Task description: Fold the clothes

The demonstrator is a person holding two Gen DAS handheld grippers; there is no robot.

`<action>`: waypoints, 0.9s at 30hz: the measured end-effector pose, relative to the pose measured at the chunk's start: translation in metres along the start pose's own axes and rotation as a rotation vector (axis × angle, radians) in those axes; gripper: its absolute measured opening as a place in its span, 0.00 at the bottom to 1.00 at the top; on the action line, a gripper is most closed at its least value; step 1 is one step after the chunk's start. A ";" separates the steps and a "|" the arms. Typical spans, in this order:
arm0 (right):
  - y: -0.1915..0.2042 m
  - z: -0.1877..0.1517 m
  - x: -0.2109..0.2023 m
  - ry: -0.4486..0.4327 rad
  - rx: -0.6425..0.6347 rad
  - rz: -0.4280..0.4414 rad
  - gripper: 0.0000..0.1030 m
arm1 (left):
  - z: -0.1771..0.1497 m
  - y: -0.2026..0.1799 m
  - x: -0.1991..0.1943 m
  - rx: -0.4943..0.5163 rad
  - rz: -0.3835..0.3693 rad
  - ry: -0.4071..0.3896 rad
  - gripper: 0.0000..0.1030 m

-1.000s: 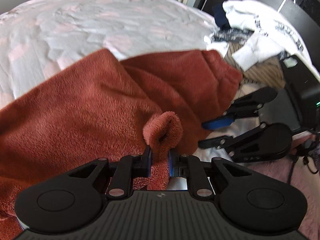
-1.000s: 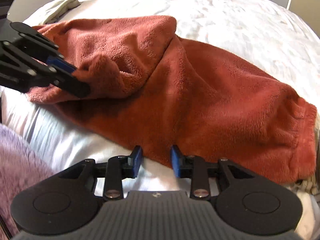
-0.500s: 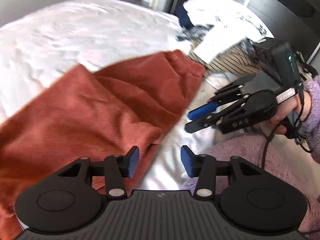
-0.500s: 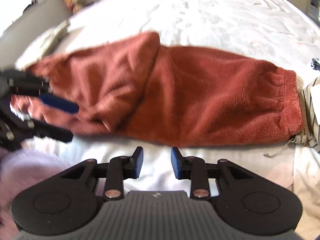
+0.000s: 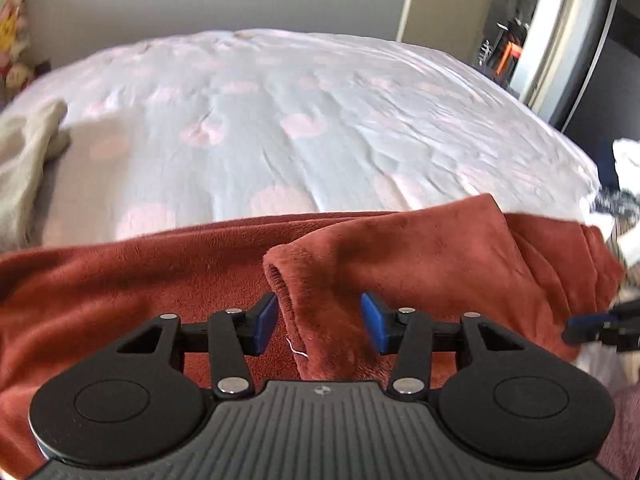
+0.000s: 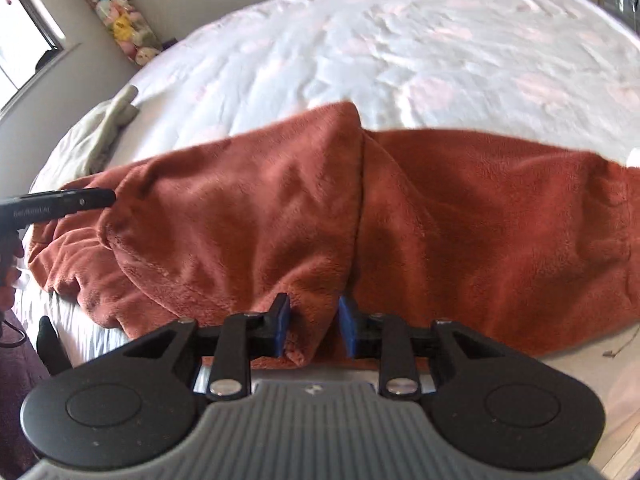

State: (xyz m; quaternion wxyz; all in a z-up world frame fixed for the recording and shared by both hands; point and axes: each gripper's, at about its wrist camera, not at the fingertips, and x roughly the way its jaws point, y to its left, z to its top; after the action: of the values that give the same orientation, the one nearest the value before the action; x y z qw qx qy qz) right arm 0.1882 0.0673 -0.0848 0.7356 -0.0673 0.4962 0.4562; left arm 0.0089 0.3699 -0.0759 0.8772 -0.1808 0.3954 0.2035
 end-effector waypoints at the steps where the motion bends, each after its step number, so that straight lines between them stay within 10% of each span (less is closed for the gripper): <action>1: -0.001 0.001 0.003 0.018 0.011 -0.005 0.31 | 0.000 0.005 0.006 -0.018 -0.004 0.009 0.46; 9: -0.022 -0.010 -0.006 -0.050 0.116 -0.012 0.36 | -0.018 0.013 0.033 -0.014 0.014 0.058 0.45; 19: -0.124 0.001 -0.070 -0.273 0.305 -0.363 0.40 | -0.013 0.021 0.027 -0.055 0.002 0.011 0.45; 27: -0.161 0.031 -0.030 -0.178 0.277 -0.428 0.36 | -0.015 0.019 0.032 -0.041 -0.001 0.024 0.45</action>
State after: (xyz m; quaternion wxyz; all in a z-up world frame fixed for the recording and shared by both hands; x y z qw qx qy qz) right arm 0.3249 -0.0260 -0.1021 0.8582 -0.0288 0.4619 0.2222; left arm 0.0093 0.3857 -0.1126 0.8686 -0.2013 0.4017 0.2090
